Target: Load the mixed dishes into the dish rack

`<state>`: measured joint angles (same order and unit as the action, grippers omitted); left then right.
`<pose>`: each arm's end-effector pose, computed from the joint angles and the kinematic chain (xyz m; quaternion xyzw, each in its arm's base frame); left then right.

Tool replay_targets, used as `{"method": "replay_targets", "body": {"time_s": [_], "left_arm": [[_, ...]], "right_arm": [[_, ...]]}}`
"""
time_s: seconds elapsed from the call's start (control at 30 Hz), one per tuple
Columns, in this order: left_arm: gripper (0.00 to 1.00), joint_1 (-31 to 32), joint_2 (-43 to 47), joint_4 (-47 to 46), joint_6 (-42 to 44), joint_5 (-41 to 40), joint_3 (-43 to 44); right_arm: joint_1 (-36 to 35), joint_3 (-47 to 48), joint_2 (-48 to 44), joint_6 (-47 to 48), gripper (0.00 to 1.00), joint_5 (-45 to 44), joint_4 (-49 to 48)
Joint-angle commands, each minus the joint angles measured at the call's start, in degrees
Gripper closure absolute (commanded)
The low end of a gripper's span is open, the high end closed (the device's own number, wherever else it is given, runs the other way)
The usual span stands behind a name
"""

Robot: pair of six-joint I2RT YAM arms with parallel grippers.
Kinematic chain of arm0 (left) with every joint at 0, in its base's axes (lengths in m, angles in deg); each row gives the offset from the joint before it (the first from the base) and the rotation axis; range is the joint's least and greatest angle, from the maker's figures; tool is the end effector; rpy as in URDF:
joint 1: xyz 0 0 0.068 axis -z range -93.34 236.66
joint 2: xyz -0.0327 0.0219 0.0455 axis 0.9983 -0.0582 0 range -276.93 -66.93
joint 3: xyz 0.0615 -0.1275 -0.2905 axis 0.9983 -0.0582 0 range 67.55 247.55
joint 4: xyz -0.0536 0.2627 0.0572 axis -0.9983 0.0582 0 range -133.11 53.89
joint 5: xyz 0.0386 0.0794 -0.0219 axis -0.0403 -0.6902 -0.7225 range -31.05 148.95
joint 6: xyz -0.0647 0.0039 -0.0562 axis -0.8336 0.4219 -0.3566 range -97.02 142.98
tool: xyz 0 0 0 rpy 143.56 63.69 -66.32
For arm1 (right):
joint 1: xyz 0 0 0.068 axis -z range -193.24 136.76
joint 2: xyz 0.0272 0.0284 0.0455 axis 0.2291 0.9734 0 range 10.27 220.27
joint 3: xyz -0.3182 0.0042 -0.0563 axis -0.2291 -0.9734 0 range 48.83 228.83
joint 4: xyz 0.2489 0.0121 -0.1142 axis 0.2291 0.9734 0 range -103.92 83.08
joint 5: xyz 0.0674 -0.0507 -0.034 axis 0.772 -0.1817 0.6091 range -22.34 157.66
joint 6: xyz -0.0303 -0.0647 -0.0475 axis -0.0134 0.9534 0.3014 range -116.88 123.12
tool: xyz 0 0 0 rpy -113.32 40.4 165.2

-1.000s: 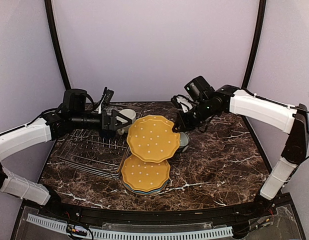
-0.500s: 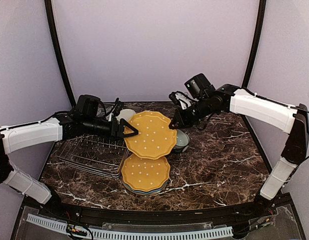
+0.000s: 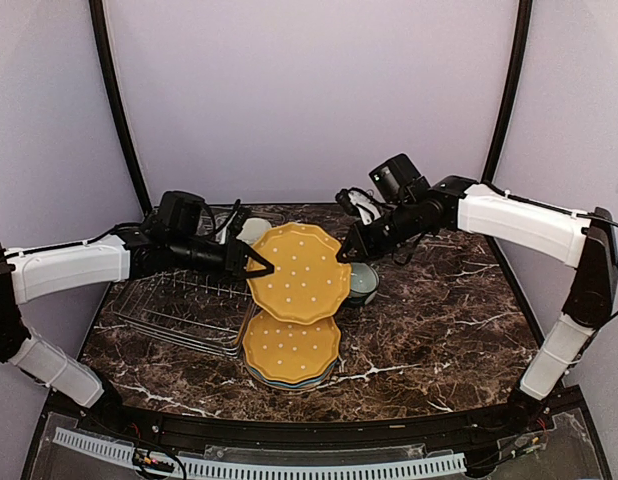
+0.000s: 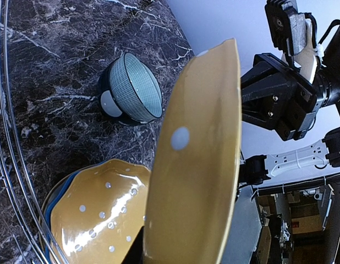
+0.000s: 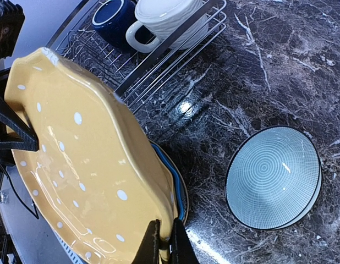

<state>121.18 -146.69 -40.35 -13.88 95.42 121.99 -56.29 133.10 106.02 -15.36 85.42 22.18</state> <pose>0.2565 -0.2309 0.3044 0.1443 0.8176 -0.5029 0.2402 0.2878 0.3003 0.3272 -0.2505 0.8881 0.3065 0.2336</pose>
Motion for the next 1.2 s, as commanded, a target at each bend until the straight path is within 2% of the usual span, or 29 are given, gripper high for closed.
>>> {"method": "replay_targets", "body": {"time_s": [0.0, 0.03, 0.13, 0.23, 0.3, 0.33, 0.47, 0.57, 0.73, 0.93, 1.17], "left_arm": [[0.99, 0.23, 1.30, -3.28, -1.61, 0.35, 1.31], [0.99, 0.20, 1.64, -4.41, -1.93, -0.26, 1.25], [0.99, 0.08, 3.99, -4.71, -1.88, -2.08, 1.85], [0.99, -0.90, 6.31, 0.47, 0.58, -5.35, 4.02], [0.99, -2.44, 8.30, 5.62, 3.37, -7.76, 6.22], [0.99, -3.06, 9.72, 7.75, 5.88, -8.84, 7.86], [0.99, -6.45, 14.20, 23.87, 17.82, -20.58, 15.19], [0.99, -7.40, 17.11, 35.22, 25.77, -35.75, 20.59], [0.99, -8.91, 19.60, 43.81, 35.86, -53.60, 24.38], [0.99, -10.59, 21.93, 43.99, 45.36, -63.37, 23.53], [0.99, -14.04, 20.19, 44.87, 50.11, -65.77, 22.00]], "right_arm": [[0.34, -0.11, -3.14, 0.79, 1.00, 5.91, -8.56], [0.42, -0.08, -3.16, 1.07, 0.98, 6.15, -8.48], [0.45, 0.14, -3.55, 1.49, 0.69, 5.81, -8.03], [0.46, 0.28, -4.46, 2.07, 0.54, 4.74, -7.35], [0.50, 0.37, -5.18, 2.44, 0.40, 3.75, -6.71], [0.51, 0.37, -5.54, 2.69, 0.36, 3.32, -6.47], [0.68, -0.34, -6.89, 3.59, 0.33, 2.07, -6.32], [0.84, -0.92, -6.97, 4.35, 0.32, 1.52, -6.60], [1.18, -0.84, -5.48, 5.50, 0.32, 2.15, -6.77], [1.35, -0.25, -3.81, 6.71, 0.32, 3.52, -6.98], [1.73, -1.57, -2.94, 7.14, 0.33, 5.05, -7.84]]}}
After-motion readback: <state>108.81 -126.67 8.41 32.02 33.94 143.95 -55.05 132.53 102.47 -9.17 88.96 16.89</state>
